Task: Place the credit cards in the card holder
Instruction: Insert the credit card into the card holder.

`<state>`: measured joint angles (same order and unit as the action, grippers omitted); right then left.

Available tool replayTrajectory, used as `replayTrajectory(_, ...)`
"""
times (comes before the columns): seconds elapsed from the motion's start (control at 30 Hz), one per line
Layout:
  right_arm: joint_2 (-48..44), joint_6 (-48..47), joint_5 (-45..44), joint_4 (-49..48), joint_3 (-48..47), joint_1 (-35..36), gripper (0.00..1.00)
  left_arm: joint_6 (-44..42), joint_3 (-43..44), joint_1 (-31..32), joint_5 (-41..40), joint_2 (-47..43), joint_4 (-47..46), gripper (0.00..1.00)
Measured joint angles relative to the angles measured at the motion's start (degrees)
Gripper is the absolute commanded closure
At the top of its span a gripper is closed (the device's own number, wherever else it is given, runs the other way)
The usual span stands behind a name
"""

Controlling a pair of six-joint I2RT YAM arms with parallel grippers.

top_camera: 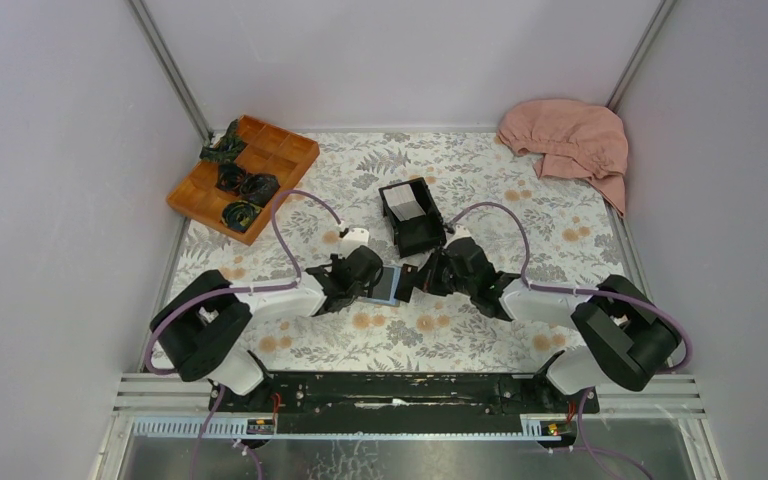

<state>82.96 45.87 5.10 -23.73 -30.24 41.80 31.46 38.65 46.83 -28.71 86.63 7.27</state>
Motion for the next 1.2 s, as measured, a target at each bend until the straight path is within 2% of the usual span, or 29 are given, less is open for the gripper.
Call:
replayTrajectory(0.6,-0.63,-1.07,2.49,0.83,0.02,-2.78,1.00,4.09,1.14,1.25,-0.90,2.67,-0.11,1.00)
replayTrajectory(0.9,-4.83,-1.01,2.60,1.64,0.09,-2.84,1.00,4.90,1.14,1.51,-1.29,2.82,-0.17,1.00)
replayTrajectory(1.2,-3.52,-0.15,4.04,0.94,0.09,-2.86,1.00,5.31,1.18,1.99,-2.05,3.10,-0.33,1.00)
